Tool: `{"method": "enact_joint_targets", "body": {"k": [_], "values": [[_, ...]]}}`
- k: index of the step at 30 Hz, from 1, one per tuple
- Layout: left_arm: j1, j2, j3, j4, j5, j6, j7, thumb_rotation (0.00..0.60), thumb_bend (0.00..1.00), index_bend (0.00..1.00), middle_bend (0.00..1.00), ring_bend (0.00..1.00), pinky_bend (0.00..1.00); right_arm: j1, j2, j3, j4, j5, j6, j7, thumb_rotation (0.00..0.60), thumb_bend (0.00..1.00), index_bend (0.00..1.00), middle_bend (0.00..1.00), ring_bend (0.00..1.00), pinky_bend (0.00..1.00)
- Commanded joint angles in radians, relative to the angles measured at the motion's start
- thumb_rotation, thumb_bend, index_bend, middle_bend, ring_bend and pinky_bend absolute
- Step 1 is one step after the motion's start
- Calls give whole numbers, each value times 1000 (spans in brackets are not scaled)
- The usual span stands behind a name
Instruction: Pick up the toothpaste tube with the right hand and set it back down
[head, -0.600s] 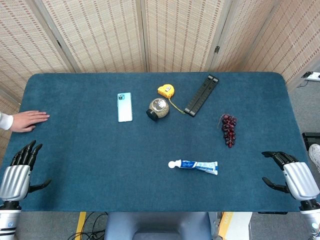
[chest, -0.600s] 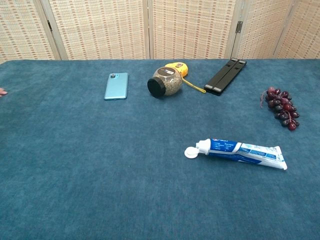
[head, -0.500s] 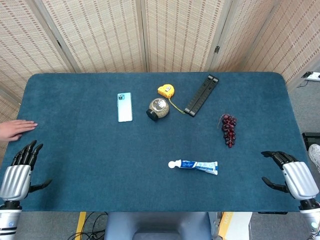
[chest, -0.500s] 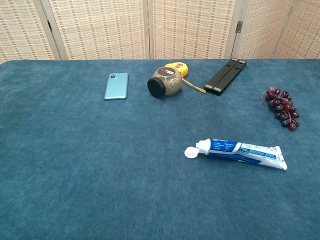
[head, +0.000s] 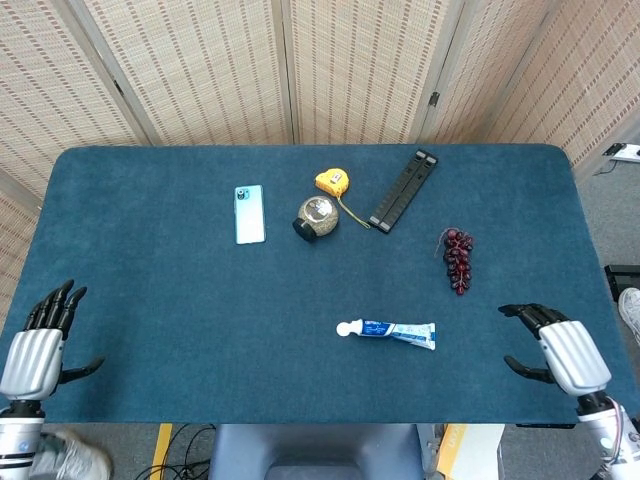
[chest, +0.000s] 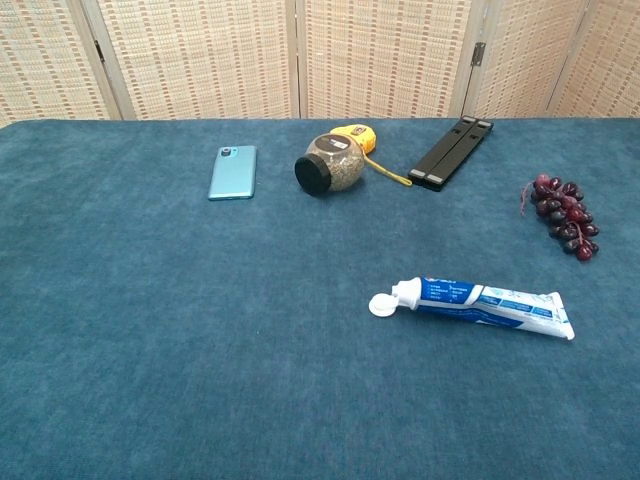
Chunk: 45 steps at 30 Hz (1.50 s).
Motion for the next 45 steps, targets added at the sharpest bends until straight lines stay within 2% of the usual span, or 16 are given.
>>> {"method": "enact_joint_targets", "body": {"k": [1, 6, 12, 21, 27, 33, 45], "values": [[1, 0, 2, 1, 4, 2, -2, 600, 74, 53, 21, 19, 143, 30, -34, 3, -10, 0, -41, -39, 600, 228, 246, 347, 278, 361], [6, 2, 6, 5, 5, 6, -10, 600, 74, 53, 21, 19, 143, 76, -86, 17, -27, 33, -121, -103, 600, 123, 246, 347, 278, 363], [9, 7, 9, 4, 15, 13, -20, 600, 74, 53, 21, 19, 143, 148, -161, 52, -2, 73, -211, -160, 600, 113, 246, 348, 278, 379], [15, 4, 16, 15, 17, 13, -36, 600, 73, 53, 21, 19, 143, 245, -281, 99, 22, 192, -348, -265, 600, 128, 246, 347, 278, 379], [19, 4, 16, 29, 12, 13, -51, 600, 74, 53, 21, 19, 143, 297, -363, 111, 65, 263, -420, -309, 600, 151, 246, 348, 278, 379], [21, 0, 19, 43, 12, 11, -63, 600, 74, 53, 21, 19, 143, 329, -438, 115, 128, 309, -445, -361, 600, 177, 266, 356, 278, 379], [25, -2, 19, 62, 9, 11, -79, 600, 73, 53, 21, 19, 143, 372, -526, 118, 228, 358, -476, -374, 600, 246, 352, 415, 320, 407]]}}
